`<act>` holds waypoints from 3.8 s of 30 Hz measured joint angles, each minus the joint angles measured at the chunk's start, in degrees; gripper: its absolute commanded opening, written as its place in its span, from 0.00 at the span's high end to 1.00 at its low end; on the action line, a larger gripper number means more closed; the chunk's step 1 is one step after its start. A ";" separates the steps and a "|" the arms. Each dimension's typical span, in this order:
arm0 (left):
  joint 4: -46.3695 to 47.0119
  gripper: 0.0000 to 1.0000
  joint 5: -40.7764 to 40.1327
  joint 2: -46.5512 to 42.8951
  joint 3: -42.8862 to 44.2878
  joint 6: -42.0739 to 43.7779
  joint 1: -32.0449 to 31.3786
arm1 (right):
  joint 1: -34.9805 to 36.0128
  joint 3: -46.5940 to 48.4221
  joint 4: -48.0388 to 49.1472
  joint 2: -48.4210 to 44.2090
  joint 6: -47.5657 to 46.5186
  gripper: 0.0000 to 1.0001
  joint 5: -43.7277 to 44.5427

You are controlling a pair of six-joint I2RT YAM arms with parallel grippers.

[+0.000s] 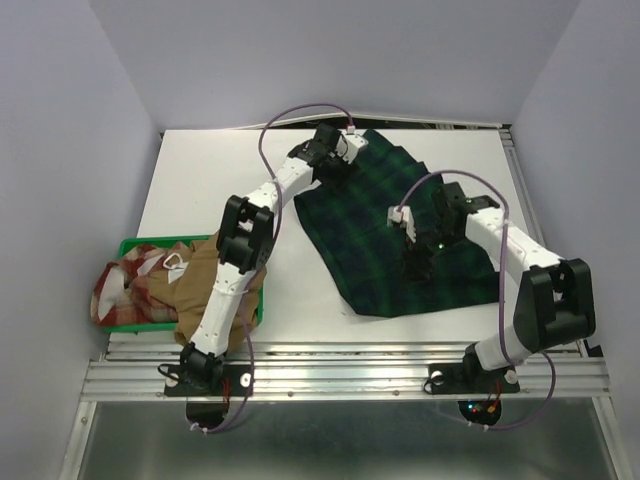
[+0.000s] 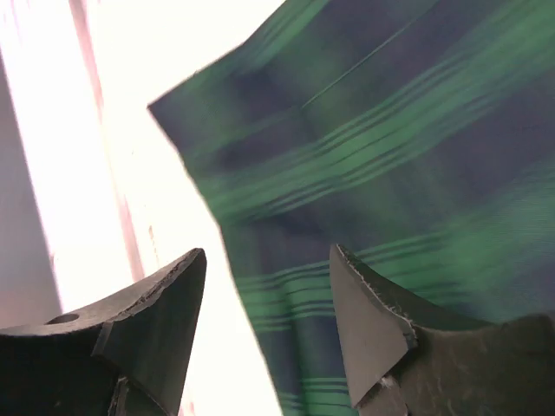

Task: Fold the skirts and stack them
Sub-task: Flatten the skirt out, then fold the skirt

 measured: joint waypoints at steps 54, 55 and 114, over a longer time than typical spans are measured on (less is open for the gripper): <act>2.16 0.48 10.40 -4.59 -13.70 7.50 -3.45 | -15.45 23.67 11.41 11.15 20.02 0.00 -3.39; 2.40 0.48 10.80 -4.92 -14.21 7.82 -4.22 | -17.03 26.84 12.94 12.44 19.85 0.00 -1.68; -6.88 0.85 24.20 -9.44 -14.58 13.16 5.25 | -16.11 42.01 23.43 44.57 -2.10 0.99 8.76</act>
